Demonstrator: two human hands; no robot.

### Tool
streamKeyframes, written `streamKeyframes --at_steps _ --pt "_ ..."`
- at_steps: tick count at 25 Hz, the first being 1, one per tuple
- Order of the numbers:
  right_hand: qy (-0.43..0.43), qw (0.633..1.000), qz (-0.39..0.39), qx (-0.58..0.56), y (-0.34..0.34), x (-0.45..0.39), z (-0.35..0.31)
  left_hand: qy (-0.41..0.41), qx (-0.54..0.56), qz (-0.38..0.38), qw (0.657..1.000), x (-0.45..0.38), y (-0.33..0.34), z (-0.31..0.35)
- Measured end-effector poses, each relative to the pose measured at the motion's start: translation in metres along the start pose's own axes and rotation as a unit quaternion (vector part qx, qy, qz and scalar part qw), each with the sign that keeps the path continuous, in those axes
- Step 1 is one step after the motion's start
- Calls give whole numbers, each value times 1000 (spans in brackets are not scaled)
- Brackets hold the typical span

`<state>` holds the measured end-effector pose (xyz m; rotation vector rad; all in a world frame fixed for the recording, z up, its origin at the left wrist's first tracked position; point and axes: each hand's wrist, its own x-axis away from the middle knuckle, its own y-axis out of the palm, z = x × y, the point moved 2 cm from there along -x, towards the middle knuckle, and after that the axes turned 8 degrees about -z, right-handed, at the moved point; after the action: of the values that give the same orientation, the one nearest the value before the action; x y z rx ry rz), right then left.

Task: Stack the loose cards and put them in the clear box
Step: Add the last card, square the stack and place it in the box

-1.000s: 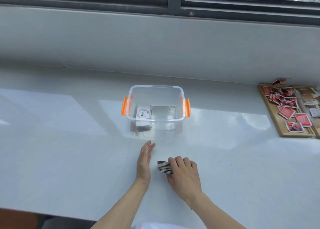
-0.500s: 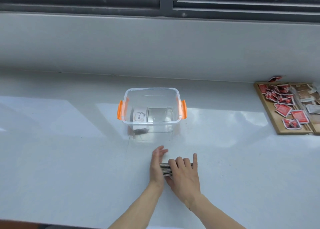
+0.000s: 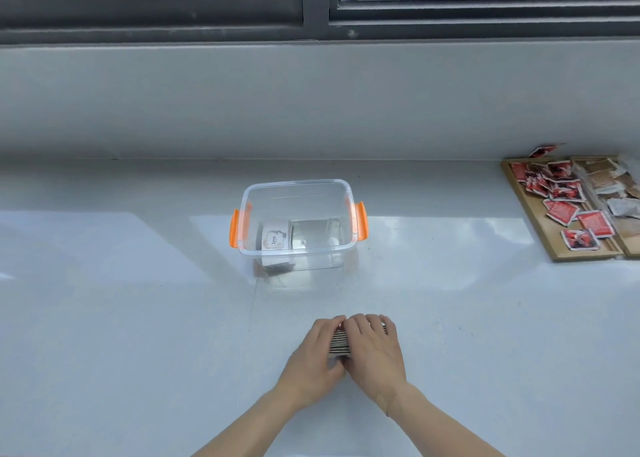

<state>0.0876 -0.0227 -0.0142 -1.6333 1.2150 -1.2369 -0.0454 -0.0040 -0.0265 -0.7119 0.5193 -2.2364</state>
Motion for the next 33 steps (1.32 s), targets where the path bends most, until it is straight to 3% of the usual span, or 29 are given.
streamKeyframes --at_steps 3,5,6,8,10,11,14,19,28,30,33 --pt "-33 995 -14 -93 -4 3 14 16 -73 11 997 -4 -2 -3" --pt "-8 967 -28 -254 -7 12 37 30 -112 17 993 -6 -2 -5" --pt "39 929 -27 -367 -9 21 49 31 -123 16 992 -7 -2 -6" --pt "135 818 49 -556 -12 39 74 28 -130 17 991 -8 -2 -8" --pt "205 739 128 -629 -9 57 90 27 -132 22 991 -8 -2 -8" --pt "230 723 141 -636 -7 63 93 27 -131 24 991 -8 -1 -7" --pt "252 715 120 -642 1 65 79 22 -119 23 992 -8 -1 -6" --pt "173 714 2 -679 13 47 30 11 -120 22 993 -8 1 -6" --pt "193 729 43 -656 17 42 32 -17 -113 12 993 -9 0 -6" --pt "170 747 9 -643 19 42 29 -22 -112 13 993 -9 0 -5" --pt "129 806 -30 -577 19 41 35 -19 -119 5 993 -9 -1 -7"
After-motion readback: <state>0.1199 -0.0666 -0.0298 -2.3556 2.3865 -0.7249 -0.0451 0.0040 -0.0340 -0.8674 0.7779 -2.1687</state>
